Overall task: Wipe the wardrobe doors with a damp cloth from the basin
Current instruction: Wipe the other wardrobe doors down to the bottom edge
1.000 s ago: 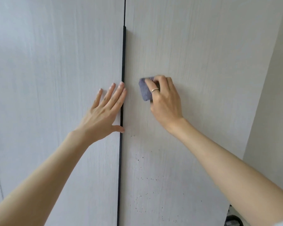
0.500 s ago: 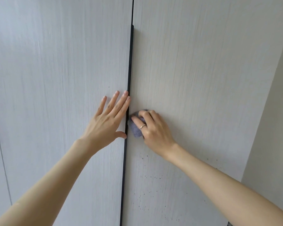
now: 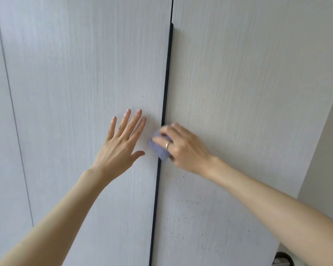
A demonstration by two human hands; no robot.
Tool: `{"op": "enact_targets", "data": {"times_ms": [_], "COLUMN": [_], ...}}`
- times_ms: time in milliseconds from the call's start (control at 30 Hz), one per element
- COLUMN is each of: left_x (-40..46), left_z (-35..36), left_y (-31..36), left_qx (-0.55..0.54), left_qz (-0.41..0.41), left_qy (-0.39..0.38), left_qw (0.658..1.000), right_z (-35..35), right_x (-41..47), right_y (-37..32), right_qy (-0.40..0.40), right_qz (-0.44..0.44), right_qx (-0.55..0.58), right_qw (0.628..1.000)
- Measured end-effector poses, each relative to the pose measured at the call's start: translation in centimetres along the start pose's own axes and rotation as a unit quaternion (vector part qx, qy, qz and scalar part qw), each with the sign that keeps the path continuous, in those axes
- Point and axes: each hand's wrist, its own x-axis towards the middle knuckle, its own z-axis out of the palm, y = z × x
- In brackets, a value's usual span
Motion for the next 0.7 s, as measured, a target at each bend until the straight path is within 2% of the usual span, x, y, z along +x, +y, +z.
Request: {"op": "enact_targets", "data": {"times_ms": [167,267,333,467,533,700], "left_x": [-1.4,-2.3,-2.6,-3.2,-3.5,-4.5], "left_z": [-0.4,-0.7,-0.6,-0.2,0.1,0.4], "left_y": [-2.2,-3.6,-4.1,-4.9,-4.9,-4.4], "left_qx": [-0.019,-0.028,-0.038,-0.048,-0.055,-0.091], "left_qz": [-0.055,-0.08,-0.088,-0.098,-0.103,-0.097], "left_qy": [-0.014,-0.011,-0.006,-0.011,-0.015,0.001], "left_qw": [0.998,0.996,0.995,0.994,0.993,0.991], "right_z": [-2.3,-1.7,-0.6,2.7,4.4,7.4], "right_x": [8.4,11.8,11.8,9.3,7.0,0.5], "right_y": [1.8,2.4,1.9,-1.4,-3.1,-7.1], "right_qy": [0.085,0.049,0.055,0.105,0.105,-0.032], "right_qz": [0.065,0.142,0.17,0.111,0.082,-0.02], "right_qx": [-0.09,-0.102,-0.117,-0.141,-0.125,-0.054], "right_qw": [0.99,0.983,0.977,0.978,0.983,0.998]}}
